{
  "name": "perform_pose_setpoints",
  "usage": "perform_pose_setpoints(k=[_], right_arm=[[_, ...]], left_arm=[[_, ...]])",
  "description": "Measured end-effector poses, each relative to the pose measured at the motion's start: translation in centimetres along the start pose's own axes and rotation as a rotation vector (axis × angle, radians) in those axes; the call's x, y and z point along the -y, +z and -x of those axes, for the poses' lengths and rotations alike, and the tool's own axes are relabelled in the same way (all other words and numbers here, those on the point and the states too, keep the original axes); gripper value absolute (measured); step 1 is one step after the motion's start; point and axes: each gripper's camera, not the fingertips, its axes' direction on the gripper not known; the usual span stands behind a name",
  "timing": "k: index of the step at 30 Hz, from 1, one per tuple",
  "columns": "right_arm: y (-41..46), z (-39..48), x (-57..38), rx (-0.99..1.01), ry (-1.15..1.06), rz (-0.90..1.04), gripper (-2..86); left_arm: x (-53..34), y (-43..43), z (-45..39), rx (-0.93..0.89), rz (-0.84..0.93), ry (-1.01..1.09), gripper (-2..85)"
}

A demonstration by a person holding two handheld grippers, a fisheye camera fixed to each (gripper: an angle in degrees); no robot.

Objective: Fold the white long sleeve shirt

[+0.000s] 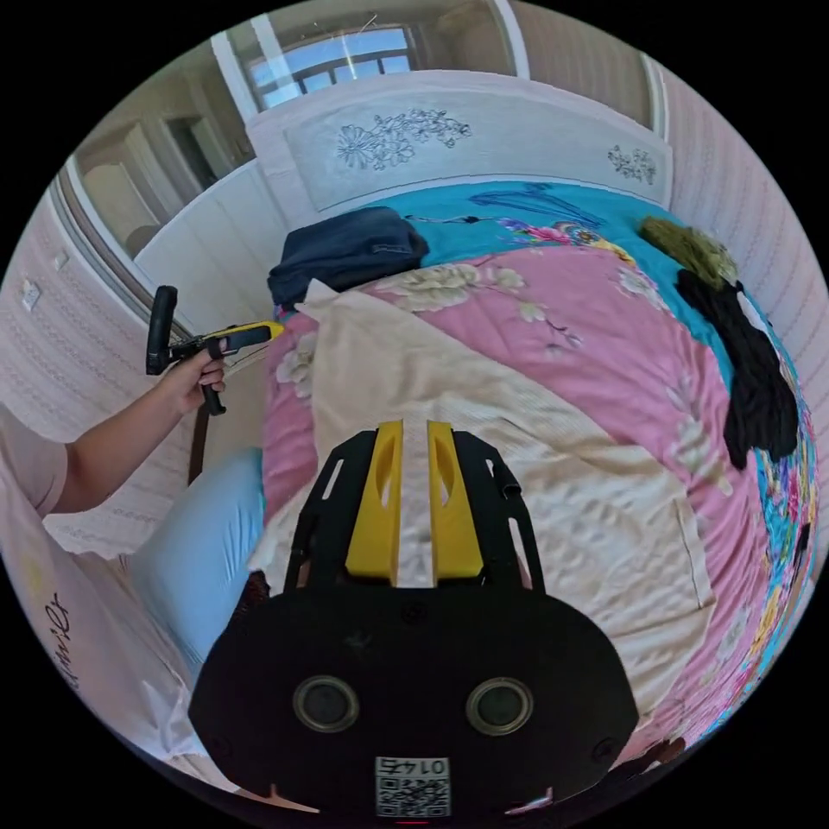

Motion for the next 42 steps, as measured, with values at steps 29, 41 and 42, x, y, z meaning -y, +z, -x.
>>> perform_pose_setpoints(k=[29,41,42], right_arm=[[-4.9,3.5,-9.7,-0.042,0.393,-0.237,0.8],[-13.8,-1.5,-32.2,-0.071,0.825,-0.369,0.8],[-14.0,-1.7,-33.5,-0.074,0.854,-0.363,0.8]], left_arm=[[-1.2,-12.3,-18.8,-0.649,-0.242,0.414,-1.0],[-19.9,-4.3,-50.0,-0.853,0.127,0.86,-0.1],[-21.0,-3.3,-51.0,-0.825,0.167,0.866,0.2]])
